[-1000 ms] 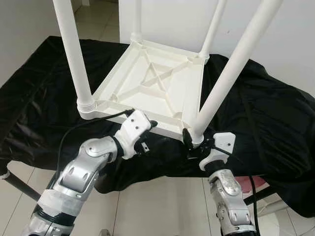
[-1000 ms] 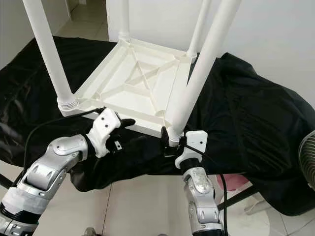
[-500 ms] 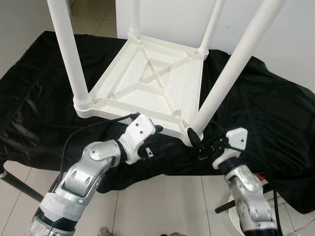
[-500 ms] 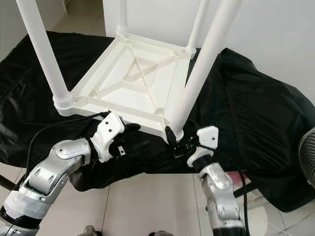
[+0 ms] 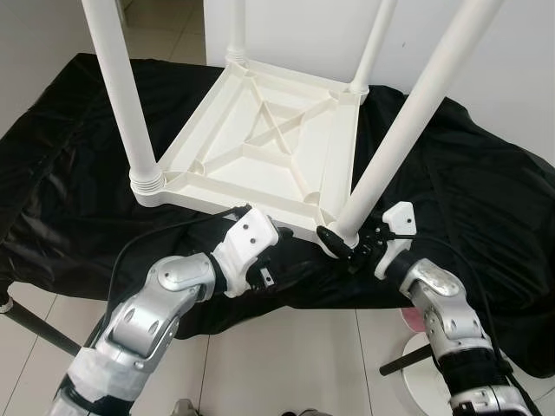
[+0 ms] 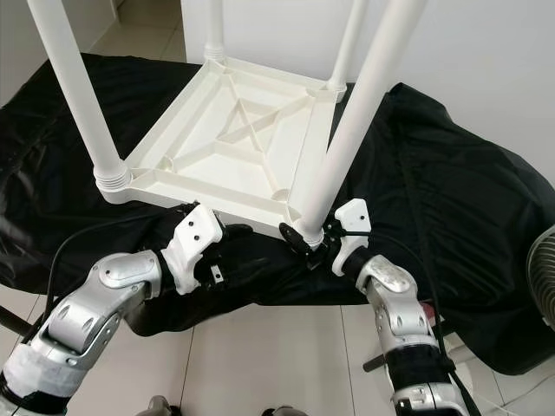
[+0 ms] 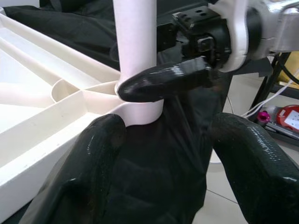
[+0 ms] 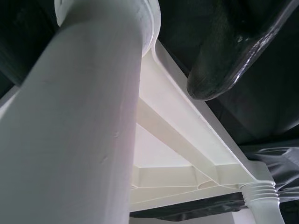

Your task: Building children table

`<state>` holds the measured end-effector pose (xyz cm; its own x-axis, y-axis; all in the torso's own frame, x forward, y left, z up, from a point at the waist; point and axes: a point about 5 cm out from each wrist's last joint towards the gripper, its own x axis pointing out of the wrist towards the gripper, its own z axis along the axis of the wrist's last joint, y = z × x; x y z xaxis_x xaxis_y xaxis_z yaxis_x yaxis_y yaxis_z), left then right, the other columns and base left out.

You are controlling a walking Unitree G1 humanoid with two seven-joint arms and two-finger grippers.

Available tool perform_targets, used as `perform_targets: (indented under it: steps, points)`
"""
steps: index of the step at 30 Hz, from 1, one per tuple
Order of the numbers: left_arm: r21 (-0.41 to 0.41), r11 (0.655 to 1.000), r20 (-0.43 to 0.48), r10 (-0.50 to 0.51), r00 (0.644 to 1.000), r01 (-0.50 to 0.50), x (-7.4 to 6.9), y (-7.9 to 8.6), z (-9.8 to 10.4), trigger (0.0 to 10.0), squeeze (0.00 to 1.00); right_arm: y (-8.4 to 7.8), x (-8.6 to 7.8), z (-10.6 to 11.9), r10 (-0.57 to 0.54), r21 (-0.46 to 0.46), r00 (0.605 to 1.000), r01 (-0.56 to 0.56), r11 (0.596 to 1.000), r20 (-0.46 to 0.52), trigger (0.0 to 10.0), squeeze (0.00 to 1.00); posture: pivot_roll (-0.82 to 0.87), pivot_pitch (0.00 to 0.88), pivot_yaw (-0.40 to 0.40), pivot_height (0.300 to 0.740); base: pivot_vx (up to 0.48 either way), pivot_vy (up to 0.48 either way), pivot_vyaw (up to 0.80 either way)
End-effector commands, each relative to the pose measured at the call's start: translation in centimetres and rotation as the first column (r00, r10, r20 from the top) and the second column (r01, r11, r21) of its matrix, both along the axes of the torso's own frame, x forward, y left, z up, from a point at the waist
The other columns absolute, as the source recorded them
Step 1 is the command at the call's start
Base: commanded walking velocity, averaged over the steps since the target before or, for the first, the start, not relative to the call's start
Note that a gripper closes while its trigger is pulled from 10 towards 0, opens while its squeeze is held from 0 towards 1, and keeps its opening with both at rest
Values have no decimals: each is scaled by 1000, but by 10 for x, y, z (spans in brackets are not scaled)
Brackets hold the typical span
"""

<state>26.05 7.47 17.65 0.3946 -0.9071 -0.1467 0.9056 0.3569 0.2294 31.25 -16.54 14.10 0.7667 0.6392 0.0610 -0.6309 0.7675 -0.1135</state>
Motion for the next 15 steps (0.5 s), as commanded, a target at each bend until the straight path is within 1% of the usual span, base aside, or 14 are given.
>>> perform_targets:
  steps: [1,2,5,6,7,12,15]
  points:
    - [5,1000,-5,-19,1000,19,-4,-1,0,10000,0,0,3,-5,29,-17,999,-29,999,-22,7412,0,53,93,-88,740,0,0,0]
    - [6,1000,-6,-18,1000,18,-4,0,0,10000,0,1,5,-6,37,-16,999,-38,999,-28,4980,0,53,91,-85,740,0,0,0]
    - [6,1000,-7,-18,1000,18,-4,0,0,10000,0,2,7,-6,52,-19,998,-53,998,-33,4980,0,53,88,-82,740,0,0,0]
    - [11,1000,-9,-25,1000,25,-4,0,-1,10000,0,3,11,-6,61,-26,998,-62,998,-30,3098,0,49,82,-71,740,0,0,0]
    - [13,999,-10,-32,999,32,-4,-2,0,10000,0,3,13,-5,67,-26,997,-68,997,-27,0,0,48,83,-67,740,0,0,0]
    - [15,999,-6,-41,999,41,-3,-5,1,10000,0,0,16,-7,61,-37,998,-62,997,-26,0,0,46,86,-63,740,0,0,0]
    - [8,999,-13,-48,999,49,-5,-7,1,10000,0,-2,12,-14,60,-29,997,-62,998,-45,0,0,37,89,-56,740,0,0,0]
